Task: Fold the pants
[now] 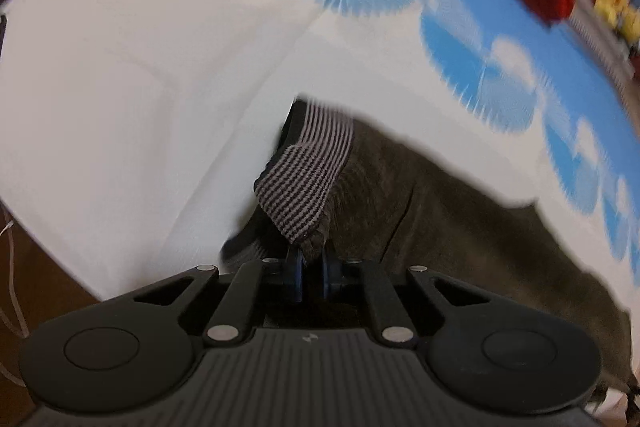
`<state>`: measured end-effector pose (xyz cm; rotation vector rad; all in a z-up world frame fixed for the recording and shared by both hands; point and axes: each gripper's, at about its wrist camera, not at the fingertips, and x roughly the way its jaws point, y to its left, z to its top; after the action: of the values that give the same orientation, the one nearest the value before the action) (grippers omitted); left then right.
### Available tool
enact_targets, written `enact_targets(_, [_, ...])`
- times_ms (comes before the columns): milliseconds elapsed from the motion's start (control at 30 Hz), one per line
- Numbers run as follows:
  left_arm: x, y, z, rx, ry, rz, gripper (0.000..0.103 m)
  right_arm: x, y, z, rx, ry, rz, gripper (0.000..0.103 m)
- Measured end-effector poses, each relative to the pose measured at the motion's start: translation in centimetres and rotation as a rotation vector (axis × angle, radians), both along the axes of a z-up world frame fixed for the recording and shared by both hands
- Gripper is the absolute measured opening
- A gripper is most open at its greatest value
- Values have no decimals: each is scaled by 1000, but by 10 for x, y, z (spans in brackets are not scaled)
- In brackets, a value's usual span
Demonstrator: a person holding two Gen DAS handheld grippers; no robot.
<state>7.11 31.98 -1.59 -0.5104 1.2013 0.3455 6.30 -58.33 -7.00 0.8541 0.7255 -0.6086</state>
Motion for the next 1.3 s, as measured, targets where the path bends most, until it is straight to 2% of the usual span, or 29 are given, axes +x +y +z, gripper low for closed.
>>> enact_targets(67, [0, -3, -10, 2, 62, -55, 11, 1, -5, -24, 42, 142, -23, 8])
enact_targets(167, [-3, -6, -17, 31, 114, -119, 20, 3, -11, -49, 95, 269, -39, 9])
enact_targets(233, [-6, -2, -13, 79, 102, -119, 48, 0, -12, -51, 94, 278, -52, 11])
enact_targets(300, [-9, 1, 0, 179, 54, -92, 60, 2, -9, -47, 63, 289, -58, 13])
enact_targets(367, [-11, -4, 18, 267, -28, -70, 58, 4, -4, -39, -2, 316, -67, 17])
enact_targets(433, [-9, -16, 36, 317, -147, -109, 56, 6, 1, -27, -98, 322, -80, 18])
enact_targets(500, [-2, -32, 41, 284, -220, -195, 51, 6, 10, -9, -220, 282, -66, 19])
enact_targets(567, [7, -49, 36, 257, -215, -286, 49, 15, 25, 8, -321, 213, -17, 19])
enact_targets(633, [14, -65, 23, 267, -160, -367, 47, 26, 45, 21, -362, 113, 76, 21])
enact_targets(733, [24, -73, -5, 297, -7, -434, 46, 50, 84, 32, -346, -8, 303, 25])
enact_targets(767, [23, -70, -15, 297, 53, -437, 44, 59, 100, 35, -345, -38, 381, 25])
enact_targets(800, [23, -64, -24, 296, 101, -436, 35, 67, 117, 37, -346, -65, 451, 25])
enact_targets(833, [22, -62, -29, 291, 125, -437, 30, 75, 134, 39, -343, -89, 520, 25])
enact_targets(933, [15, -52, -33, 247, 143, -434, 29, 98, 185, 45, -315, -142, 716, 25])
enact_targets(1067, [10, -63, -40, 279, 189, -525, 29, 130, 260, 52, -269, -179, 949, 25])
enact_targets(1167, [9, -69, -44, 293, 195, -553, 29, 151, 320, 51, -199, -185, 1113, 25])
enact_targets(1300, [20, -62, -46, 257, 183, -529, 29, 159, 403, 47, -119, -145, 1307, 25])
